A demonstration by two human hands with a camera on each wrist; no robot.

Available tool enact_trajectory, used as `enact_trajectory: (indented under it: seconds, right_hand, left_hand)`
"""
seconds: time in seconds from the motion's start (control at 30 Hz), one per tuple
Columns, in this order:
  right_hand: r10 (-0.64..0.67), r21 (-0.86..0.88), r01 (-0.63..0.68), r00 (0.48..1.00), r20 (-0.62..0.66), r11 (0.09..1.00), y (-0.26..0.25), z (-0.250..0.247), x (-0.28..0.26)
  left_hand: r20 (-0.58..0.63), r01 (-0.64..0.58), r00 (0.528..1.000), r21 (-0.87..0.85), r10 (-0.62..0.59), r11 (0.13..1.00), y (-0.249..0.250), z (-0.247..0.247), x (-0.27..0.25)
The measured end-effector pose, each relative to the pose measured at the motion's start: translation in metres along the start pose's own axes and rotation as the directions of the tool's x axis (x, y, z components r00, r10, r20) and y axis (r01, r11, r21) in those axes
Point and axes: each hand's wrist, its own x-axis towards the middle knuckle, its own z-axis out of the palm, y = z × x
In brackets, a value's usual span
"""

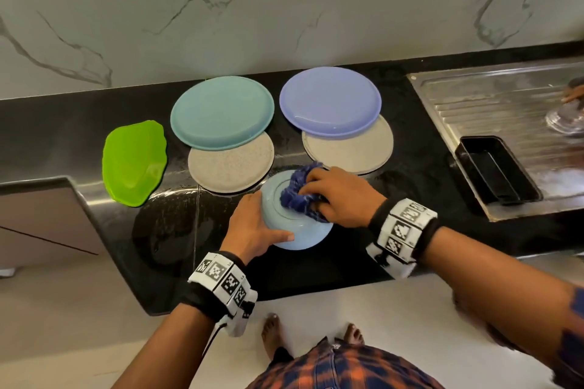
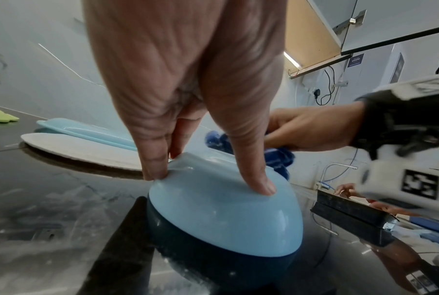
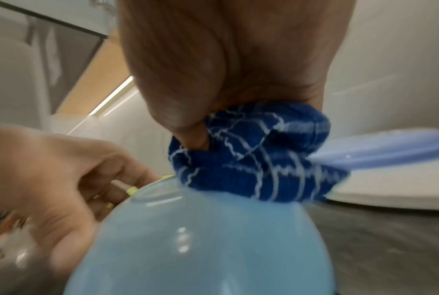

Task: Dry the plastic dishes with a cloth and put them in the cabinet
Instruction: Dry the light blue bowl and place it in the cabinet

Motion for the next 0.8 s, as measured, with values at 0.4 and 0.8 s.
enact_trajectory:
  seconds: [0.4,0.8]
  right_hand:
    - [0.173,0.246,-0.240,0.949,0.263,0.939,-0.012,-0.024,0.081]
    - [0.603,0.519,-0.510,0.798,-0.012,0.686,-0.039,0.044,-0.057]
  left_hand:
    - [0.071,-0.051,0.997,0.147,0.041,0.988,0.011,0.001,-0.015]
    - [0.139,-0.090,0.989,0.312,0.048,0.946,0.022,-0.002,-0.015]
